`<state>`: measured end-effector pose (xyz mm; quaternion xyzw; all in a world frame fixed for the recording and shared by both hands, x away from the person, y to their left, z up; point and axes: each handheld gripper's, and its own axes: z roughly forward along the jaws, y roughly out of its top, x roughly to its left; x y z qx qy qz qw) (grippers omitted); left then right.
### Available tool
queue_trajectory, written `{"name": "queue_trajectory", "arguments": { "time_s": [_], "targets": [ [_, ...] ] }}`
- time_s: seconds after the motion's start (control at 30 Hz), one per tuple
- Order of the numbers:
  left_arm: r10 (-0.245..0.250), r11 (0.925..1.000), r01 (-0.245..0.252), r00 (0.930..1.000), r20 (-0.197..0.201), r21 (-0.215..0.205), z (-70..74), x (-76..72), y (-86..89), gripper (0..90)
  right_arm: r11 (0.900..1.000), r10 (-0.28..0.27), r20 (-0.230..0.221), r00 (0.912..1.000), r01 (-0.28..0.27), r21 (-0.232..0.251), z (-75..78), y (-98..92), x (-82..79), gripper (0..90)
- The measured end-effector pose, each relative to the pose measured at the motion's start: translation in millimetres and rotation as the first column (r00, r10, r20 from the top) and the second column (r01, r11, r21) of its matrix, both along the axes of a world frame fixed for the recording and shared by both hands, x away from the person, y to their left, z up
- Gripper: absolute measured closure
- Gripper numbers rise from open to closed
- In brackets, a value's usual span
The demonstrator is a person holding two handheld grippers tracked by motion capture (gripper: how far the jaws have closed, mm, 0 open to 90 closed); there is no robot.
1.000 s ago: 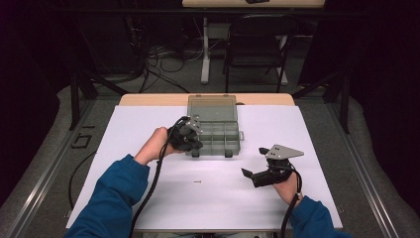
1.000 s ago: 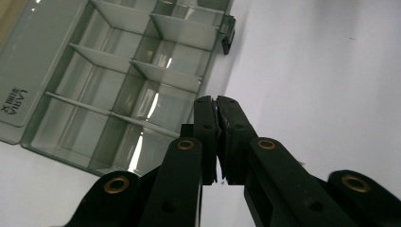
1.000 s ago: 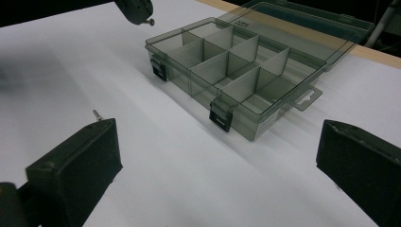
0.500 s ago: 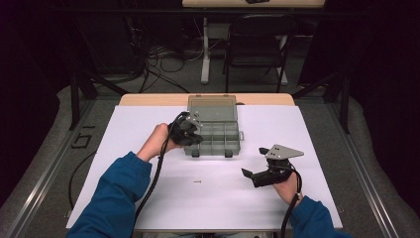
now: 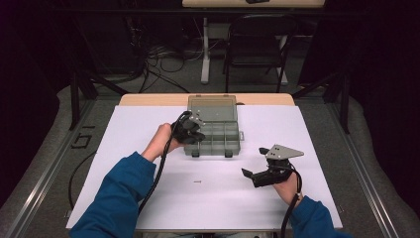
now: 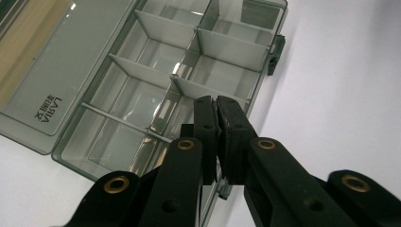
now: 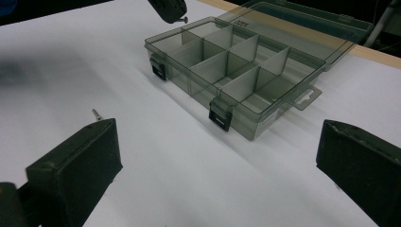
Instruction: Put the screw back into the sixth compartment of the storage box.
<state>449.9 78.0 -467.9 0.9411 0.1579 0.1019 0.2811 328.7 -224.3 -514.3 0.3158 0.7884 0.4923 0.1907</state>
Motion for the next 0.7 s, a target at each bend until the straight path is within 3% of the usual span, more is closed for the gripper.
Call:
{"name": "queue_trajectory", "arguments": {
  "time_s": [0.53, 0.7],
  "targets": [
    [0.018, 0.9998, -0.018, 0.9998, 0.012, -0.003, -11.7, 7.4, -8.1, 86.6, 1.000, 0.001, -0.003, 1.0000, -0.001, 0.001, -0.1, -0.2, 0.0, 0.0],
    [0.023, 0.9997, -0.023, 0.9997, -0.001, 0.009, -18.8, 9.4, -13.0, 86.5, 1.000, 0.002, -0.002, 1.0000, -0.002, -0.001, -0.2, -0.3, 0.1, 0.0]
  ]
}}
